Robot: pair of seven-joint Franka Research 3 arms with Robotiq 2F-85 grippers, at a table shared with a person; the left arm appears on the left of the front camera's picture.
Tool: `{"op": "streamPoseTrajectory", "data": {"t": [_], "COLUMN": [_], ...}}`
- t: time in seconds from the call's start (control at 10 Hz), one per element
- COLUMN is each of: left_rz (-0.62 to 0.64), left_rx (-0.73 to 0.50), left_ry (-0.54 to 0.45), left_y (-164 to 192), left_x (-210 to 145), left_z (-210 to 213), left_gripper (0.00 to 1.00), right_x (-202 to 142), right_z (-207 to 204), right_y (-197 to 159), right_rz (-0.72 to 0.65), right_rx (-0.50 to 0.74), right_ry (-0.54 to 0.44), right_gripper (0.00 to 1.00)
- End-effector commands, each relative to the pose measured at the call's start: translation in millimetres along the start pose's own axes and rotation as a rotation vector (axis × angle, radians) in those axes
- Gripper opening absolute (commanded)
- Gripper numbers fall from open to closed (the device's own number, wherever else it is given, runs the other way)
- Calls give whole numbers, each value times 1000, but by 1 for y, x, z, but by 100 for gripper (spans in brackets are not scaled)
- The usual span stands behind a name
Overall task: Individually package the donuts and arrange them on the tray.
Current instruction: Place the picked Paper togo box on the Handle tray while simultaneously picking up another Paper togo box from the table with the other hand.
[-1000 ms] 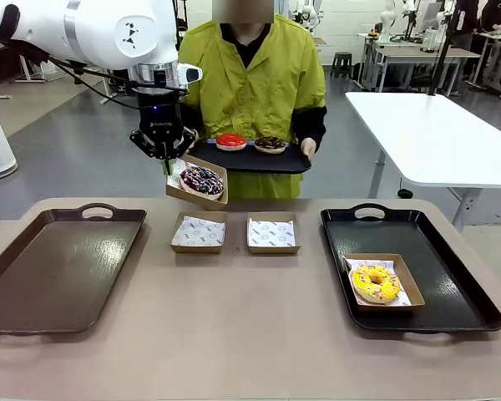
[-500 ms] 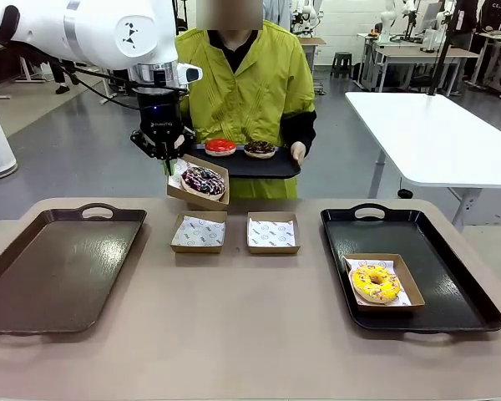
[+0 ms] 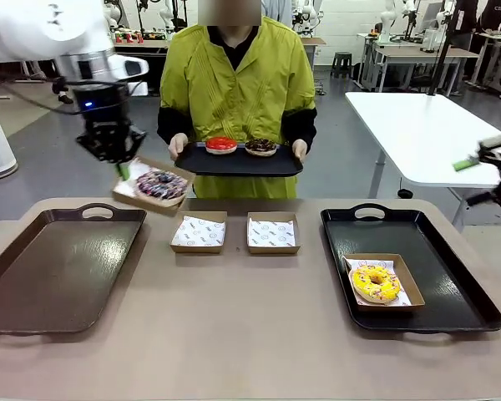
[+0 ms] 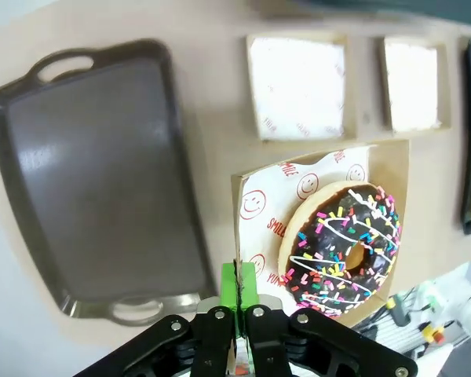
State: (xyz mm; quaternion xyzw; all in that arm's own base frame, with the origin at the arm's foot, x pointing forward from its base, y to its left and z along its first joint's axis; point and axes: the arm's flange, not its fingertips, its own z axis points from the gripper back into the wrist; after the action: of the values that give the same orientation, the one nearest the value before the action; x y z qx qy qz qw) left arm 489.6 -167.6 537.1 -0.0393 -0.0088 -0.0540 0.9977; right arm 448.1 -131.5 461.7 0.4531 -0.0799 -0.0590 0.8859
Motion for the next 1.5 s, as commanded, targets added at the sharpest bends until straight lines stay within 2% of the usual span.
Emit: {"op": "streamPoseTrajectory", "data": {"t": [0.0,0.1,0.3,0.5,0.7,0.8,0.9,1.0,1.4], "left_rz": [-46,-49,-33,-11,-7,8,15,15,15], "left_rx": [20,38,47,50,81,81,56,56,56], "left_ry": [16,36,48,51,60,59,86,86,86], "left_y": [22,39,62,79,90,93,83,83,83], "left_x": [-35,-45,-71,-90,-95,-97,-91,-91,-91], "left_z": [-17,-24,-36,-49,-55,-57,-52,-52,-52], "left_gripper": [1,1,1,1,1,1,1,1,1], "right_x": [26,38,39,36,32,28,19,24,24], "right_z": [-31,-61,-107,-156,-186,-194,-185,-193,-193], "right_y": [23,56,96,120,129,128,124,130,130], "right_rz": [-31,-6,47,83,96,103,118,118,118], "right_rx": [-100,-177,-283,-372,-433,-433,-362,-398,-398], "right_ry": [43,49,73,107,129,145,179,152,152], "right_gripper": [100,100,100,100,100,100,100,100,100]}}
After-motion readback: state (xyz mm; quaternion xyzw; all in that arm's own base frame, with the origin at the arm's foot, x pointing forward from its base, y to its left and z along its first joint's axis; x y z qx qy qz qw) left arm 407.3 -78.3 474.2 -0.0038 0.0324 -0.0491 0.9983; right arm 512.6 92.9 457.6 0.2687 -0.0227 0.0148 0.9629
